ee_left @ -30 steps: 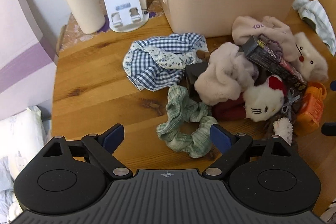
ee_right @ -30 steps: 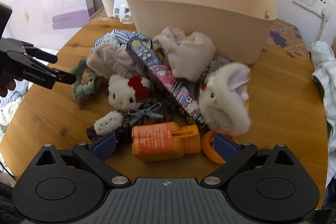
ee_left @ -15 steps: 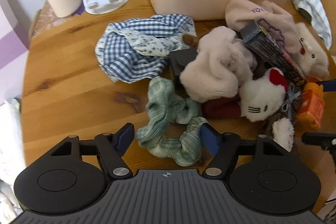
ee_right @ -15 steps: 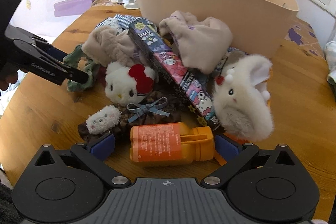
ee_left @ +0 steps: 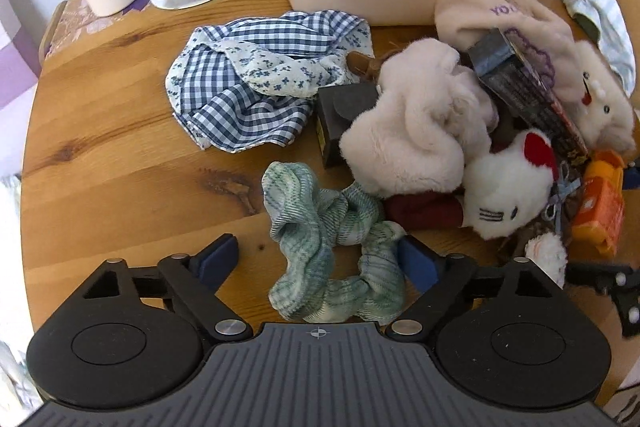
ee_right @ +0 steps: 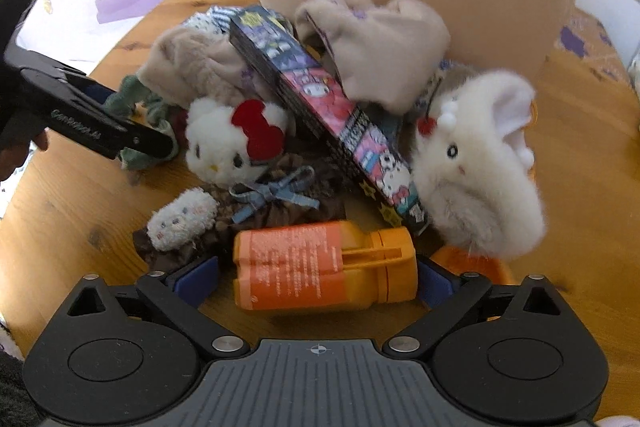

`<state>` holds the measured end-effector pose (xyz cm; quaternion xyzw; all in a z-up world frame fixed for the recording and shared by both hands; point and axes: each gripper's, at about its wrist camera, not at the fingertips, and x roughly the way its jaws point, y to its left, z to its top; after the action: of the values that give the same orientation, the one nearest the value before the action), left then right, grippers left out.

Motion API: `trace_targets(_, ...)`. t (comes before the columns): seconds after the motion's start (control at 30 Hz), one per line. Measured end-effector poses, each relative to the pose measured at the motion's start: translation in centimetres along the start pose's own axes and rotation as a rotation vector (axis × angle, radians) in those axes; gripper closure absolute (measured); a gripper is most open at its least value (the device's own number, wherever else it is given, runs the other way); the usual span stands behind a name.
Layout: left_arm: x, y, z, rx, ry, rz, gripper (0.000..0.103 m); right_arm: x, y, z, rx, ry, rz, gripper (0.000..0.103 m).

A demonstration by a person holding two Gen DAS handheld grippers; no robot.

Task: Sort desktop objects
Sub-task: 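Grasp the green scrunchie with the left gripper while the right gripper grasps the orange bottle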

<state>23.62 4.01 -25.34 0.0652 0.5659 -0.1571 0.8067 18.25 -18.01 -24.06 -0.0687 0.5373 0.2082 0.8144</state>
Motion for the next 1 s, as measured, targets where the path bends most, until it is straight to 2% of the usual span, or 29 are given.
trace_targets(0.07, 0.1, -0.1, -0.1, 0.017, -0.001, 0.002, 0.013, -0.3, -0.4, -0.2, 0.016, -0.024, -0.016, 0.013)
trace_targets(0.13, 0.1, -0.3, -0.4, 0.039, -0.003, 0.007, 0.012, -0.5, -0.7, -0.2, 0.029, -0.049, -0.019, 0.013)
trace_targets(0.43, 0.2, -0.5, -0.8, 0.063, -0.034, 0.005, 0.012, 0.5, 0.1, 0.1, -0.012, -0.012, -0.042, 0.010)
trace_targets(0.53, 0.2, -1.3, -1.1, 0.094, -0.045, -0.002, 0.015, 0.9, 0.4, 0.3, -0.023, -0.011, -0.048, 0.010)
trace_targets(0.6, 0.1, -2.2, -1.2, 0.131, -0.058, 0.004, 0.025, 0.8, 0.7, 0.3, -0.040, -0.021, -0.071, 0.023)
trace_targets(0.63, 0.0, -2.6, -1.3, 0.142, -0.062, 0.000, 0.028, 0.8, 0.7, 0.3, -0.044, -0.023, -0.077, 0.024)
trace_targets(0.73, -0.2, -3.1, -1.3, 0.147, -0.059, -0.005, 0.037, 0.7, 0.6, 0.2, -0.039, -0.025, -0.079, 0.024)
trace_targets(0.9, -0.5, -2.9, -1.6, 0.134, -0.058, -0.021, 0.063, 0.8, 0.8, 0.1, -0.030, -0.020, -0.079, 0.024)
trace_targets(1.0, -0.9, -2.3, -2.1, 0.110, -0.048, -0.049, 0.071, 0.5, 0.9, -0.1, -0.036, -0.023, -0.076, 0.024)
